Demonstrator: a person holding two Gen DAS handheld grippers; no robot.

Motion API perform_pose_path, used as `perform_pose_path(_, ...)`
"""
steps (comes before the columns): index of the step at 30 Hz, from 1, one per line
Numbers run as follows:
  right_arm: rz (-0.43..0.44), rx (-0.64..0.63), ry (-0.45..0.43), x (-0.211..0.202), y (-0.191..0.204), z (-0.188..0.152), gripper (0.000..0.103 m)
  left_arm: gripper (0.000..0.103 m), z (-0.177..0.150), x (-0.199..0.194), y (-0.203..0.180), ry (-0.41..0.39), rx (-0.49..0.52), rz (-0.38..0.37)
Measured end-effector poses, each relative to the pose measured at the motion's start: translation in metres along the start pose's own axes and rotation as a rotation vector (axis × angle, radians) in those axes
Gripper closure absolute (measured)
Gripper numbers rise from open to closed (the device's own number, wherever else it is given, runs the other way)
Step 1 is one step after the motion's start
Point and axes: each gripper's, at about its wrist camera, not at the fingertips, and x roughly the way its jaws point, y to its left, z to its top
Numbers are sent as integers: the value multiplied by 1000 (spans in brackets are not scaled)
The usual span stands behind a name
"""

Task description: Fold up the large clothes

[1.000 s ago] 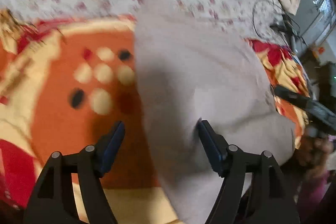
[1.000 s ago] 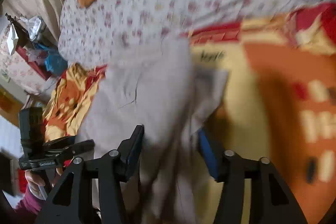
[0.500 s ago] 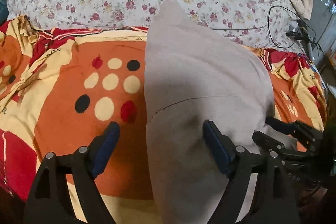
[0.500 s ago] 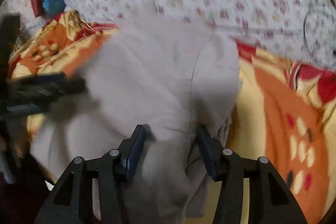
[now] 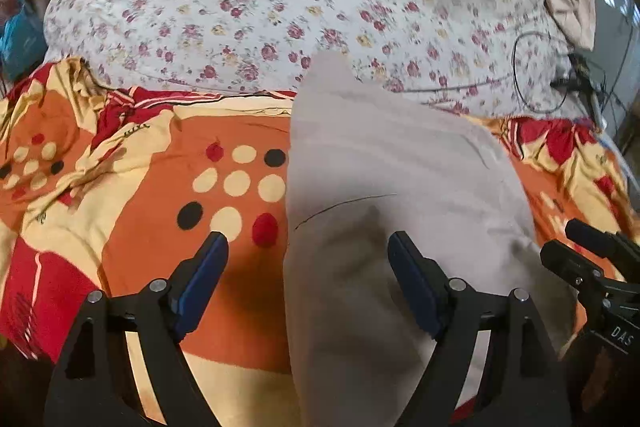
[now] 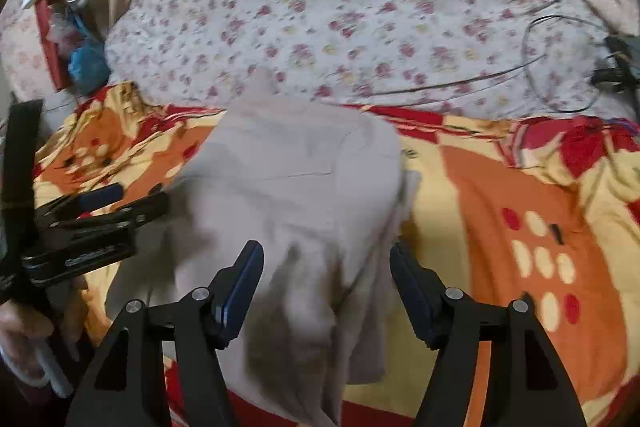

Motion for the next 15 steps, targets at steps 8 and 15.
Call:
perform_pose_path(8,-10,58,-56,-11,3,2,24,21,-2,-20,-4,-68,16,59)
perform_pose_path(15,-29,54,-49,-9,8,1,24,21,-3,-27,-7,-78,20,34)
